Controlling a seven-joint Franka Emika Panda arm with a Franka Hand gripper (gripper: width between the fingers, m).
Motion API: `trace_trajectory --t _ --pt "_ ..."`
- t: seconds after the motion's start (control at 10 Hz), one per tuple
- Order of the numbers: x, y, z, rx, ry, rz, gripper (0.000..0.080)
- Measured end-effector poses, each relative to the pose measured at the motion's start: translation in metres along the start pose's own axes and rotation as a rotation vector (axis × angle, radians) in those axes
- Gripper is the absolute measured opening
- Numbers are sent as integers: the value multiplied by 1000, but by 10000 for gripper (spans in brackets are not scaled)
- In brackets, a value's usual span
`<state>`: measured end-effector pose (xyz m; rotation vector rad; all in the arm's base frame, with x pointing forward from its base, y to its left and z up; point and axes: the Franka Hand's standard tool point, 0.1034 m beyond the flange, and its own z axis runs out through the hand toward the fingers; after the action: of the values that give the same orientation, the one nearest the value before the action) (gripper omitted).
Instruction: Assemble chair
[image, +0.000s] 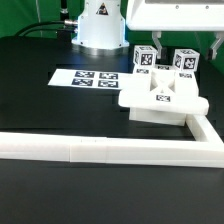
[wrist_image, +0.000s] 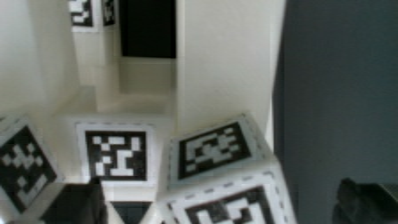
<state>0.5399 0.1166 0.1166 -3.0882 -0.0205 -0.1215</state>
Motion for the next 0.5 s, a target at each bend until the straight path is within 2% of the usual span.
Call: trace_trajectory --t 0.2,0.5 --pt "0 0 0 0 1 -8 280" --pt "0 1 0 1 1 16 283"
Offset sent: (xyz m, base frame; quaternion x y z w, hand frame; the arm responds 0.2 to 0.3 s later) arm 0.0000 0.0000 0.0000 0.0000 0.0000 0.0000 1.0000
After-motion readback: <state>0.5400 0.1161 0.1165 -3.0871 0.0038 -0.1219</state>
